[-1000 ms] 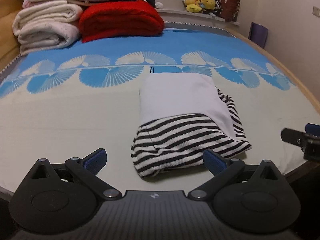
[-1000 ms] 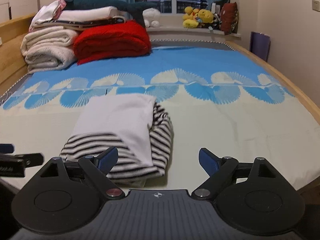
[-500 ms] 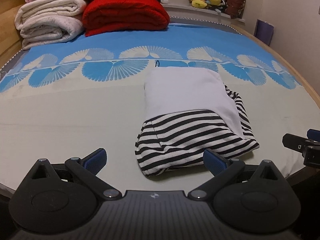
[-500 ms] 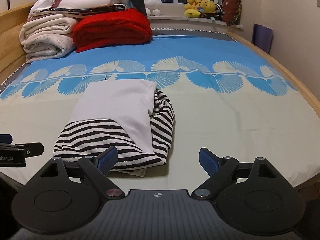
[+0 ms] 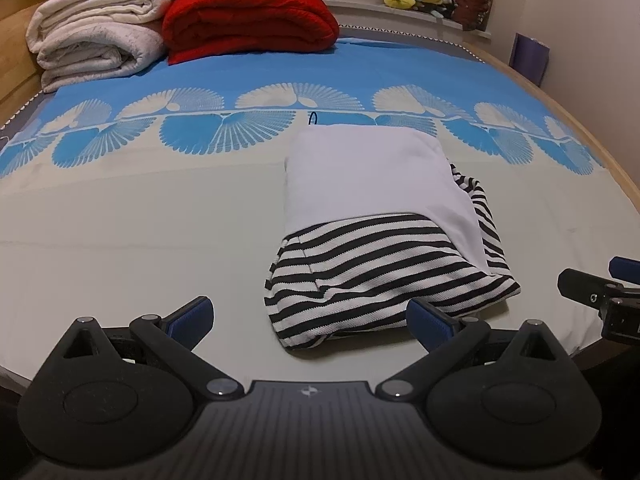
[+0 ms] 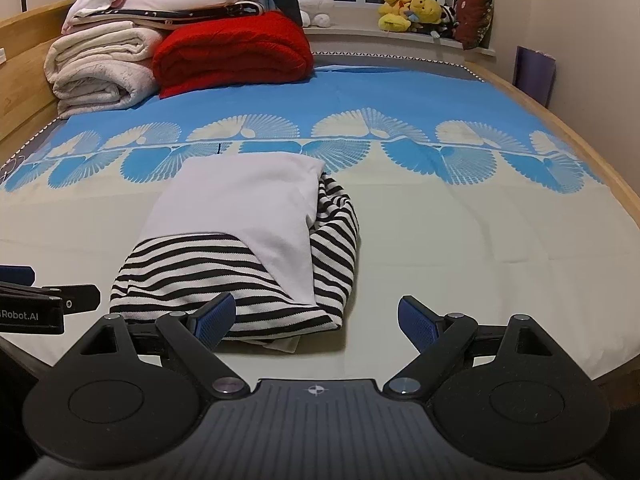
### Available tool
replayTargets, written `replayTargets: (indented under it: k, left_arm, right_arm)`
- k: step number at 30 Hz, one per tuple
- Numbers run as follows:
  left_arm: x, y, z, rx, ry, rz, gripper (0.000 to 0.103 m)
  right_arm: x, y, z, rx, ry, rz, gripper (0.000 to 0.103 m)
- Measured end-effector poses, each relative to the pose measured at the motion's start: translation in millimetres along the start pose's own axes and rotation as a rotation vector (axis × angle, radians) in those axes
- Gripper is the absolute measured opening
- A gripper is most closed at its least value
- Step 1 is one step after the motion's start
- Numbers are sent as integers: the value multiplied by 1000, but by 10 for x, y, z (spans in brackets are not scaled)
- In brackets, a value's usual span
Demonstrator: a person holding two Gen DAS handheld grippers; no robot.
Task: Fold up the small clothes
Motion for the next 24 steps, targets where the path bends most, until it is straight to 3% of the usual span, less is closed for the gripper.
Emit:
replayTargets:
  k: [24]
  left_arm:
    - [5, 6, 10, -1, -7, -5, 103]
  right_arm:
    - [-48, 26, -11, -9, -23, 16, 89]
Point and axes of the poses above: each gripper's, at about its wrist camera, not at the fingertips, and y roughly the way its jaws point, x to its right, z to its top, the point moved 7 cm from there along y, roughly the way its jaws point, and after that the axes turned 3 degrees about -x, right-handed, at the moved point
